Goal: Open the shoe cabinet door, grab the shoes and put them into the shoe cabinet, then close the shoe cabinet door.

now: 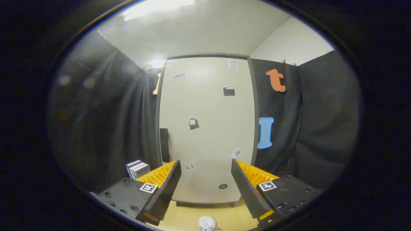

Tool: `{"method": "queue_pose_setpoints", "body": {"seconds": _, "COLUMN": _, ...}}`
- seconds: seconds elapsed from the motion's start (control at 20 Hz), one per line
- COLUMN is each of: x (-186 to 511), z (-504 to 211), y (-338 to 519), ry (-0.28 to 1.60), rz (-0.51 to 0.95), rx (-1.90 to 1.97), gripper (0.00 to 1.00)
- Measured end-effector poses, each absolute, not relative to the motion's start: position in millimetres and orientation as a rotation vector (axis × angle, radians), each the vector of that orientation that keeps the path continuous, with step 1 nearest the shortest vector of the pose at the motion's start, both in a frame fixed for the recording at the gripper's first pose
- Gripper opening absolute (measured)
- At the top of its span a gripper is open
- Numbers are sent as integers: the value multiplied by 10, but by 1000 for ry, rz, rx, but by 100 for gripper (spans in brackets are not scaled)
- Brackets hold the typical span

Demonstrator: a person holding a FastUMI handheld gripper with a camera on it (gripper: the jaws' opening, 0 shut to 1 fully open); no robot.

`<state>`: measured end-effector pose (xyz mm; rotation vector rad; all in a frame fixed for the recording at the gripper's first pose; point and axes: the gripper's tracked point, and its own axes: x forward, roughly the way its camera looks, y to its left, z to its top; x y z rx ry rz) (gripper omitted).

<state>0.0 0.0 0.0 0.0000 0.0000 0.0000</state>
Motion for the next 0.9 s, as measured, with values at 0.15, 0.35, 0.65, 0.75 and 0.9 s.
{"method": "queue_pose_setpoints", "body": {"seconds": 0.15, "x": 11, "z": 5, "y": 3, "ry": 0, "rz": 2, "rx": 5, "gripper": 98}}
{"method": "queue_pose_setpoints", "body": {"seconds": 0.35, "x": 27, "z": 31, "y": 18, "ry": -8, "rz": 2, "rx": -1, "gripper": 98}}
{"method": "queue_pose_setpoints", "body": {"seconds": 0.65, "x": 56, "z": 37, "y": 66, "ry": -16, "rz": 8, "rx": -2, "gripper": 98}}
{"method": "queue_pose_setpoints", "body": {"seconds": 0.75, "x": 77, "z": 44, "y": 94, "ry": -22, "rz": 16, "rx": 3, "gripper": 98}}
{"method": "queue_pose_setpoints", "body": {"seconds": 0.9, "x": 105, "z": 41, "y": 98, "ry": -22, "rz": 8, "rx": 6, "gripper": 98}}
